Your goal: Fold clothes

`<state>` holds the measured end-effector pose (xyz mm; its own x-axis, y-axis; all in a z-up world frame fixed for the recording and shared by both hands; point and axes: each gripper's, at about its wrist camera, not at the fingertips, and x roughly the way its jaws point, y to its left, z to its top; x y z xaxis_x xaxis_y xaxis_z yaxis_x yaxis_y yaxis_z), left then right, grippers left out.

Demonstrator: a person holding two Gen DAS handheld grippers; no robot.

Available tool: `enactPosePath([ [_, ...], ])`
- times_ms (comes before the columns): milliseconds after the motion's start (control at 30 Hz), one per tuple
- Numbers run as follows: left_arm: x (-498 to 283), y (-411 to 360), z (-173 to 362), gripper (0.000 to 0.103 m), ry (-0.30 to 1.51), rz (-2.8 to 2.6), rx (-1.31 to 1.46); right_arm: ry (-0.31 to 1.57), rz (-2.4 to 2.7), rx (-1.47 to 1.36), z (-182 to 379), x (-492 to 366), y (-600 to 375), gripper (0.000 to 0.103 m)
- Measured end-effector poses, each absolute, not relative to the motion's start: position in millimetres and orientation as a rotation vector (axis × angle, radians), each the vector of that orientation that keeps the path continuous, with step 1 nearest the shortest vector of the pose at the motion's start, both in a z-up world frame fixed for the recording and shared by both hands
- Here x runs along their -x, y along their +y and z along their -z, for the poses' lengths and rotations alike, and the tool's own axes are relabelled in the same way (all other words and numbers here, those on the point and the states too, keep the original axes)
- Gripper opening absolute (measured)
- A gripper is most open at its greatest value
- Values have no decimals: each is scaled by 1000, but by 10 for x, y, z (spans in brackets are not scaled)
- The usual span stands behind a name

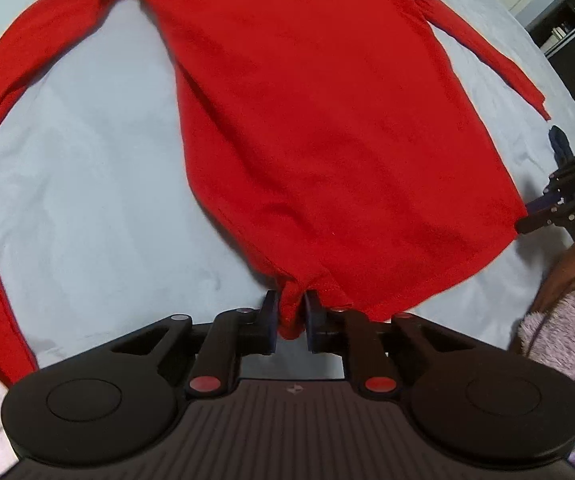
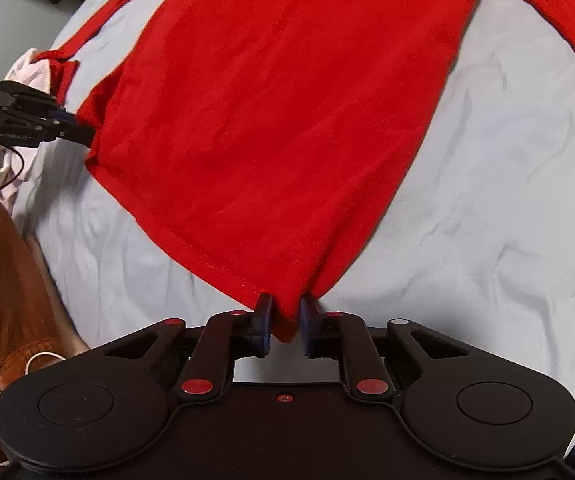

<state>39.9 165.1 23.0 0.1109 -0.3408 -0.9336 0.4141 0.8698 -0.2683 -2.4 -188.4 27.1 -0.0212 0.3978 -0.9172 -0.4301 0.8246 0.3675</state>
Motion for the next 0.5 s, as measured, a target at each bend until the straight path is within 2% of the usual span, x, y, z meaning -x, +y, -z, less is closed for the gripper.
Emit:
enactPosePath([
  [267,-244,1787,-458,4,1399,566,-119,1431,-718,30,-510,58,-1964,8],
  [500,-172,1933,-237,1,1474,488,-159,1467,-700,48,-457,144,-2047,4],
])
